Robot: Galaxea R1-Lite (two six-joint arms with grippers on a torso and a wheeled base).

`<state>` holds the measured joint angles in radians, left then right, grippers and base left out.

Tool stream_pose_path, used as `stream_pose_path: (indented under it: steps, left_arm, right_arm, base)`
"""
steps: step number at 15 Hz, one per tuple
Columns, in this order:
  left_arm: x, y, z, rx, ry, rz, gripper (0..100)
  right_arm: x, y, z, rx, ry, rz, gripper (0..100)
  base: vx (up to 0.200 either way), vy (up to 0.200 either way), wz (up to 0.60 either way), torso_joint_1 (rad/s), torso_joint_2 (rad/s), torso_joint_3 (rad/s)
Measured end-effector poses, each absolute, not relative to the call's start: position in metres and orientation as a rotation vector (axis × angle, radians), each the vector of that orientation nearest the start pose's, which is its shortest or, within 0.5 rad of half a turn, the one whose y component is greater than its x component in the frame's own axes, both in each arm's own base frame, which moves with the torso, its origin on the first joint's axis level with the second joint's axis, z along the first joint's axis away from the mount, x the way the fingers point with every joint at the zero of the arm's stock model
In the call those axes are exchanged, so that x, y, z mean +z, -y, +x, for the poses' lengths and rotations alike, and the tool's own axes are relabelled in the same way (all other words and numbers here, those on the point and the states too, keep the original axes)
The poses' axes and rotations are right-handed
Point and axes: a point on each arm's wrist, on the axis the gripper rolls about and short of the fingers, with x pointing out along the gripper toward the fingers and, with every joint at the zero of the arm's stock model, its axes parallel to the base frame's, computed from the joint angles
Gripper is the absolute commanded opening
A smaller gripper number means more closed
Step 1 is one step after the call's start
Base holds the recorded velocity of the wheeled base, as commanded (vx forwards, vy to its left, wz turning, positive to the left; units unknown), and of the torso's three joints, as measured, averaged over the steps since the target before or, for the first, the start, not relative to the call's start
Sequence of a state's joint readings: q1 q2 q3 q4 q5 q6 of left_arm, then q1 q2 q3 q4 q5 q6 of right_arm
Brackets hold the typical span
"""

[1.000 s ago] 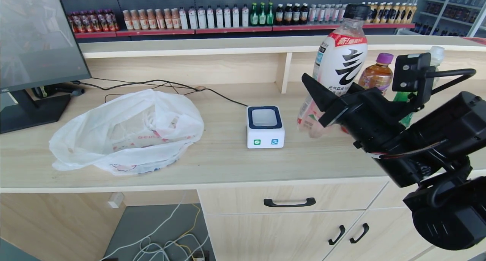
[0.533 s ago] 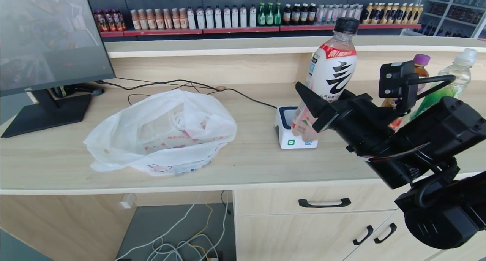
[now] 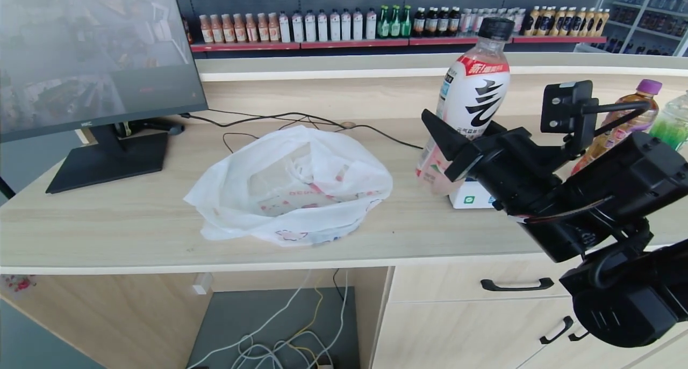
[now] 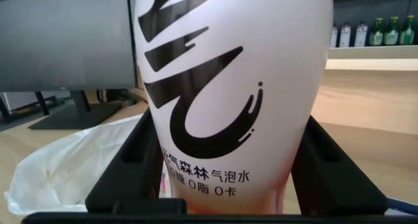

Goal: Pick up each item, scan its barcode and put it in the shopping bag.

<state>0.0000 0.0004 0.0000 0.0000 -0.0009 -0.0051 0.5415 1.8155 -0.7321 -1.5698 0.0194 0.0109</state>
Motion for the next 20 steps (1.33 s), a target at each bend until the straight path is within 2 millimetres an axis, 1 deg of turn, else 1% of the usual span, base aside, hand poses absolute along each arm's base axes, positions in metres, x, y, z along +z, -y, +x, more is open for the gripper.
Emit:
stream_pose_path:
  steps: [4,9,11,13,17,20]
  left_arm:
    - [0.075,0.0,-0.023,0.0,0.0,-0.007,100]
    - [0.075,0.0,-0.023,0.0,-0.001,-0.005,100]
    - [0.076,0.0,-0.023,0.001,0.0,-0.004,100]
    - [0.075,0.0,-0.023,0.0,0.0,-0.004,100]
    - [0.075,0.0,-0.023,0.0,0.0,-0.003,100]
    - [0.075,0.0,-0.023,0.0,0.0,-0.002,100]
  right_arm:
    - [0.221,-0.162,0.267,0.553,0.477,0.136,0]
    - [0.225,-0.165,0.271,0.554,0.498,0.142,0]
    - [0.233,-0.176,0.274,0.577,0.539,0.153,0]
    - [0.241,-0.193,0.277,0.602,0.594,0.147,0]
    - [0.237,-0.225,0.295,0.635,0.618,0.179,0]
    - [0.225,-0.244,0.308,0.634,0.612,0.189,0]
  base:
    - [0.0,0.2,0.0,0.002,0.0,0.001]
    - [0.0,0.0,0.0,0.0,0.0,0.0]
    - [0.0,0.0,0.0,0.0,0.0,0.0]
    - [0.0,0.0,0.0,0.0,0.0,0.0]
    - [0.0,0.0,0.0,0.0,0.0,0.0]
    - [0.0,0.0,0.0,0.0,0.0,0.0]
